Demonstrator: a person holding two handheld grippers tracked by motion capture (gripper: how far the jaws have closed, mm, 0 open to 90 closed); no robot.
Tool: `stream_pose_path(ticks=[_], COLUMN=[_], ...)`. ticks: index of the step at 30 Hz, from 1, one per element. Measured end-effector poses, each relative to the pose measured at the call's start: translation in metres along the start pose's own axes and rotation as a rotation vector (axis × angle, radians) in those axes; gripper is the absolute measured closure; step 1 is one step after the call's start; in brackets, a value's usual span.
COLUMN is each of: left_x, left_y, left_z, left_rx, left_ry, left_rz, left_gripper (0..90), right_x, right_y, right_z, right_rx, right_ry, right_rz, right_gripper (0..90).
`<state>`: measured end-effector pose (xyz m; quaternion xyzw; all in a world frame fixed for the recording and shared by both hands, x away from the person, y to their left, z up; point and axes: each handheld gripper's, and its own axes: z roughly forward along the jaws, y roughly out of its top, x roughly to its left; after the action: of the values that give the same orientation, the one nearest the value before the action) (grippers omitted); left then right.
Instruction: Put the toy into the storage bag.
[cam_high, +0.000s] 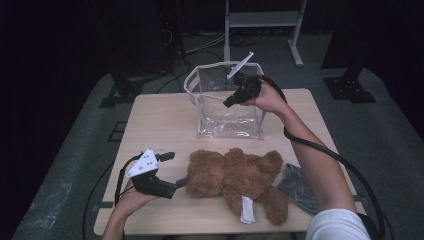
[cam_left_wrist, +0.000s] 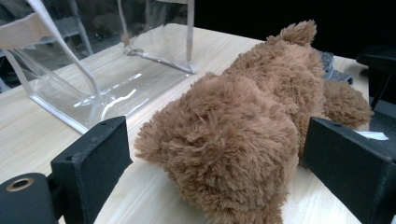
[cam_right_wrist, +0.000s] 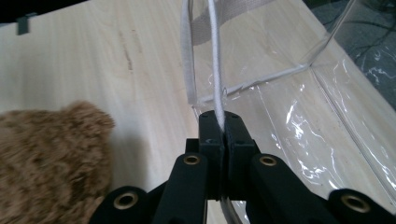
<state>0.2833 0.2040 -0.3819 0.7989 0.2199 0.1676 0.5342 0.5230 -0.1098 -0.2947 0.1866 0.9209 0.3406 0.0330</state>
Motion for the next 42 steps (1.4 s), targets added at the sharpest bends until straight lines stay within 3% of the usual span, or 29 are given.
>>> stream_pose_path(ticks=[11, 16, 21, 23, 25, 28, 33, 36, 42], left_x=[0.000, -0.002, -0.001, -0.001, -0.001, 0.000, -0.001, -0.002, -0.001], left_y=[0.003, 0.003, 0.003, 0.003, 0.003, 0.003, 0.004, 0.004, 0.003], left_z=[-0.002, -0.001, -0.001, -0.002, -0.002, -0.002, -0.002, -0.003, -0.005], left_rx=[-0.008, -0.012, -0.010, -0.015, -0.017, -0.018, -0.015, -0.025, -0.023], left_ry=[0.006, 0.000, 0.002, 0.002, 0.003, 0.005, 0.005, 0.007, 0.018], left_rz=[0.001, 0.004, 0.006, 0.007, 0.005, 0.009, 0.015, 0.011, 0.005], left_gripper=[6.4, 6.4, 6.4, 6.4, 6.4, 6.4, 6.4, 6.4, 6.4], right_x=[0.051, 0.074, 0.079, 0.074, 0.073, 0.079, 0.105, 0.127, 0.159], right_y=[-0.024, -0.026, -0.028, -0.029, -0.029, -0.027, -0.028, -0.035, -0.062], right_z=[-0.016, -0.020, -0.019, -0.021, -0.029, -0.044, -0.066, -0.071, -0.052], right_rx=[0.003, 0.024, 0.021, -0.012, -0.079, -0.163, -0.260, -0.275, -0.191], right_ry=[0.061, 0.060, 0.049, 0.051, 0.047, 0.053, 0.087, 0.109, 0.141], right_rz=[-0.027, -0.044, -0.043, -0.026, -0.029, -0.041, -0.076, -0.117, -0.161], right_gripper=[87.3, 87.3, 86.0, 67.9, 55.1, 44.1, 36.3, 33.3, 28.6])
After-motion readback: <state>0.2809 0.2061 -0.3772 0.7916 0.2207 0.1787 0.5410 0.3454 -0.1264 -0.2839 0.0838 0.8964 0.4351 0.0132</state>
